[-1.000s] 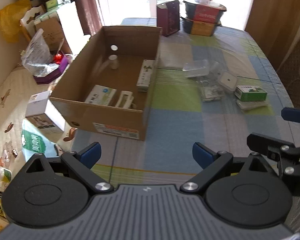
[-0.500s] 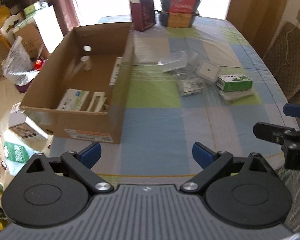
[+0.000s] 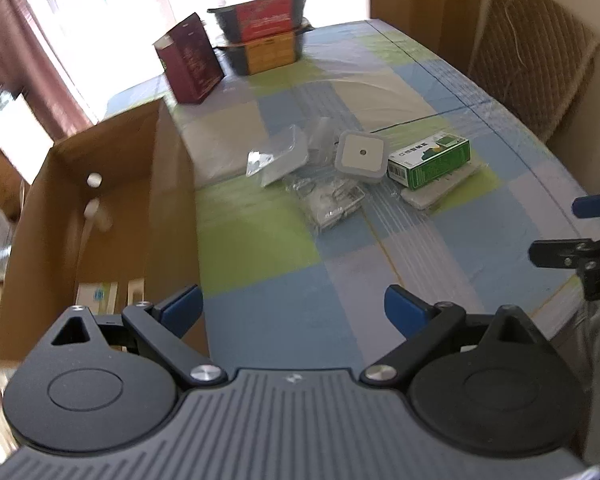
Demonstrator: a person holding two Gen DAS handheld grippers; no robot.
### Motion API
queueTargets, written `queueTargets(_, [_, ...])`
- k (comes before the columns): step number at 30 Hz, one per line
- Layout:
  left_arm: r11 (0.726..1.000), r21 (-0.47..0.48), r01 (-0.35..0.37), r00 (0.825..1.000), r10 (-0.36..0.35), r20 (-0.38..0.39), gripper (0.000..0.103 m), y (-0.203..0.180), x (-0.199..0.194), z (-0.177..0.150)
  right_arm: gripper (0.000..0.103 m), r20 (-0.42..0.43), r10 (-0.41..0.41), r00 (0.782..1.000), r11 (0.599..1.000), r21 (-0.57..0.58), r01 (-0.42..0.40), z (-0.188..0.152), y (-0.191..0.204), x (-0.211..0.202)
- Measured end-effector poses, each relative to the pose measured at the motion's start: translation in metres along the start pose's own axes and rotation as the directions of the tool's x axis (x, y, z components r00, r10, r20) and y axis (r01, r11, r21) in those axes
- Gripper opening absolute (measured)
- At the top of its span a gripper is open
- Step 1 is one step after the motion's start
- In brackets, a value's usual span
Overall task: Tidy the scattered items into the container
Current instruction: 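Reach the left tool to the clear bagged wire hook while the right tool reaches the green spray box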
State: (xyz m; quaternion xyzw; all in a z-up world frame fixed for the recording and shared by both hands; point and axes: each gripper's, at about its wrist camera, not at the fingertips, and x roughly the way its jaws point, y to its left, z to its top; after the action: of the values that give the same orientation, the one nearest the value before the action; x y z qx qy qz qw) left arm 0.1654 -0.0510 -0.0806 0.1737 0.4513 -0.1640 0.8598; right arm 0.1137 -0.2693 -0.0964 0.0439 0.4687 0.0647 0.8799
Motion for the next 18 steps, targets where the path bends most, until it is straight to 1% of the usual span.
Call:
queueTargets(6, [0.997,0.050,0.057,0.998,-0.056,-0.013,0.096,-0.012,0.040,0.018,0.093,-0.040,-0.034,0.999,0.997,0.070,0.037,0.000,-0.031,0.022])
queueTargets(9, [0.992,0.101,0.070,0.997,-0.068,-0.019,0.096,-0.022,0.064,0.025,0.093,-0.061,-0.046,0.997,0.993,0.108,0.052,0.000,-0.046,0.033])
queueTargets(11, [0.989,0.133,0.060,0.998,-0.058,-0.019,0.096,-0.028,0.081,0.030,0.093,-0.072,-0.055,0.996,0.990,0.127,0.064,-0.001,-0.055,0.038])
queueTargets(16, [0.993,0.108,0.038,0.999,-0.034,-0.041,0.096,-0.035,0.124,0.042,0.093,-0.091,-0.076,0.993,0.981,0.174,0.091,0.001,-0.076,0.051])
queueTargets(18, [0.997,0.053,0.049,0.997,-0.046,-0.056,0.096,-0.034,0.138,0.047,0.093,-0.100,-0.085,0.991,0.976,0.191,0.103,0.001,-0.083,0.056])
